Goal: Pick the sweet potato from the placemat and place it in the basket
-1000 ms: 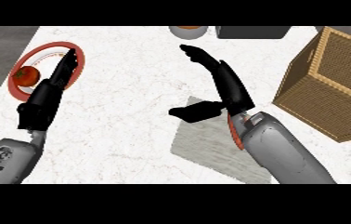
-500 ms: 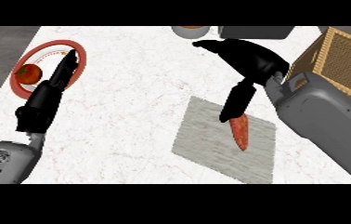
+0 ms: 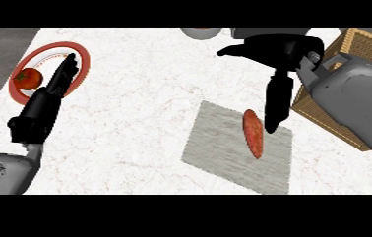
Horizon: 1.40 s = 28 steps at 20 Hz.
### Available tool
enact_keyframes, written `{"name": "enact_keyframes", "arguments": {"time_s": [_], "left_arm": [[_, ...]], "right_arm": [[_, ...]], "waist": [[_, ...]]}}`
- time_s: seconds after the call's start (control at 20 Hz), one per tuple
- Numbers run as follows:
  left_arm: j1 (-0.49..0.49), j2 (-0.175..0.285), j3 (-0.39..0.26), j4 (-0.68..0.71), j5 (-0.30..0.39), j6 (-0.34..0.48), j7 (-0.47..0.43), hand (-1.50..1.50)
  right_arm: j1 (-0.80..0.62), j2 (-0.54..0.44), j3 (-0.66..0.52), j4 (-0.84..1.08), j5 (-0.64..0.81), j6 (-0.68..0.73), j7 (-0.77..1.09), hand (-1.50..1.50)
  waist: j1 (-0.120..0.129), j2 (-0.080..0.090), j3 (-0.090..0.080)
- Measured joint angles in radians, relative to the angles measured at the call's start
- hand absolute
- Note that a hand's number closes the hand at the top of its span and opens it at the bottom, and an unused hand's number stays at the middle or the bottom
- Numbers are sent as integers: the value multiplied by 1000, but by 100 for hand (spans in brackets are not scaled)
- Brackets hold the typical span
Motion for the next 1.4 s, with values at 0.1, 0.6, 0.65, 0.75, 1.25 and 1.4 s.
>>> {"name": "enact_keyframes", "arguments": {"time_s": [0.1,0.6,0.65,0.75,1.25,1.4], "left_arm": [[-2,-7,11,5,-8,-7,-3,0],[9,-33,54,-38,-37,-51,44,0],[2,-39,59,-24,-41,-55,38,0],[-10,-51,64,-18,-52,-54,50,0],[10,-86,107,-42,-100,-92,59,0],[25,-105,116,-53,-113,-107,61,0]], "right_arm": [[11,7,-9,15,10,29,0,-150],[93,74,-26,77,172,122,-71,-150],[110,85,-18,82,195,123,-80,-150],[136,95,-7,99,242,134,-108,-150],[259,156,2,169,494,124,-253,-150],[300,152,-18,169,560,116,-308,-150]], "waist": [[-1,1,0],[0,3,1],[-1,4,1],[-2,4,1],[-2,4,2],[-3,4,2]]}}
